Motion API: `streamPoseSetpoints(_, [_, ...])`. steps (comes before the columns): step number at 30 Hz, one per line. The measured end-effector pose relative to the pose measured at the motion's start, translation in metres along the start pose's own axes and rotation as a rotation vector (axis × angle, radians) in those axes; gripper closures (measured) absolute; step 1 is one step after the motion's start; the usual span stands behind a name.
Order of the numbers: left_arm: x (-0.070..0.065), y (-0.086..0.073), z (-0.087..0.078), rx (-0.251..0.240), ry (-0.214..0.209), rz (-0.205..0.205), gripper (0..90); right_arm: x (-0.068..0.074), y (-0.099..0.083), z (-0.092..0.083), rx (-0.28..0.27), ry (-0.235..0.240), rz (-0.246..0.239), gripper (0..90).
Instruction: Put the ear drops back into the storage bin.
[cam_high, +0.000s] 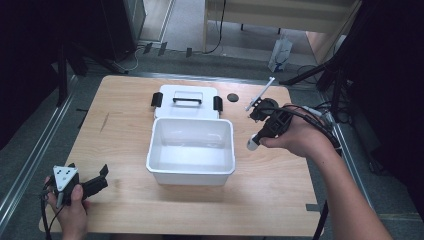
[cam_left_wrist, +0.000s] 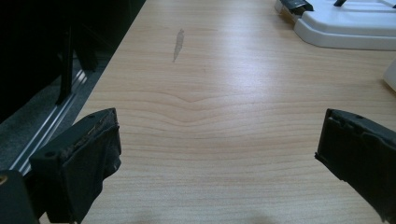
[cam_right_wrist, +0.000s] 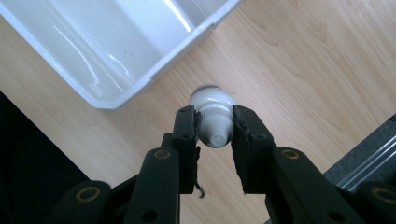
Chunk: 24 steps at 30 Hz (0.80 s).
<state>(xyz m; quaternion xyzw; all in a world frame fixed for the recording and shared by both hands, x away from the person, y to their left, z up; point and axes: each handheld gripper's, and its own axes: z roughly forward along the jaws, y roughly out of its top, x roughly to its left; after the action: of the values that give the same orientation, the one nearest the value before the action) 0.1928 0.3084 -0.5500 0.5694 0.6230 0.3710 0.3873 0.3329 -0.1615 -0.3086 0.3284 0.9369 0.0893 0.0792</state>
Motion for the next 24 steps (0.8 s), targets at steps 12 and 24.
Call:
streamPoseSetpoints(12, [0.0,0.0,0.001,-0.001,-0.001,-0.002,0.3,0.022,0.032,-0.009,-0.023,0.022,-0.068,72.5])
streamPoseSetpoints(24, [0.0,0.0,0.001,0.003,-0.003,-0.002,0.2,0.039,0.051,0.013,-0.017,0.034,-0.165,72.4])
